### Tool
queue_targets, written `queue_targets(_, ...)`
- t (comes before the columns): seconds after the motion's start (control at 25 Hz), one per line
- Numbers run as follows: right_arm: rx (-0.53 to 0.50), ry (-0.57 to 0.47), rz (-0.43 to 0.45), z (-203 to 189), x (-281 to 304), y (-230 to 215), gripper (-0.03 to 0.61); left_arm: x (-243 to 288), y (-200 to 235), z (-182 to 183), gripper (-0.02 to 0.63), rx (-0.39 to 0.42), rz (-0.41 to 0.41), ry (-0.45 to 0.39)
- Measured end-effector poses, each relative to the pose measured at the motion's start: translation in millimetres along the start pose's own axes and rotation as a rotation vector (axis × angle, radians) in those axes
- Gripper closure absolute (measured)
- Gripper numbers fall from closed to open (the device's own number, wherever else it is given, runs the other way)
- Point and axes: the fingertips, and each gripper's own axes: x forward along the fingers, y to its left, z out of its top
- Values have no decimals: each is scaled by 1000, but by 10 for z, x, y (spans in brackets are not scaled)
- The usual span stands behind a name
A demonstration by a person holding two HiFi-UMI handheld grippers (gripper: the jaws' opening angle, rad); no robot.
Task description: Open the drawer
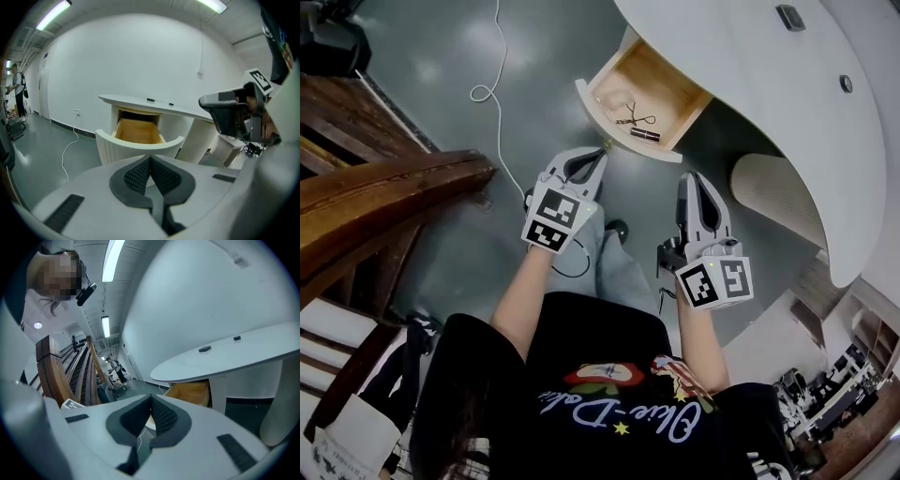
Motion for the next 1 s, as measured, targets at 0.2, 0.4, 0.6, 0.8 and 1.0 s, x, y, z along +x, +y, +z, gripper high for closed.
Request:
queue_targets(0.2,-3,-6,10,142,-105,70,580,-208,-68,249,607,15,-13,-9)
queue_targets(0.4,-5,-9,31,277,-207,160,580,-430,-179,476,609,37,-26,-29)
queue_targets(0.6,-38,-26,57,469,-291,261,580,-627,-299,762,607,71,-35,-66)
queue_targets(0.8,-53,-45,93,649,-392,399,580,-791,-431,1045,607,105,-54,-99)
queue_targets(1.0,-6,-92,100,892,-486,480,580,-954,-552,1363,607,131,-81,-159)
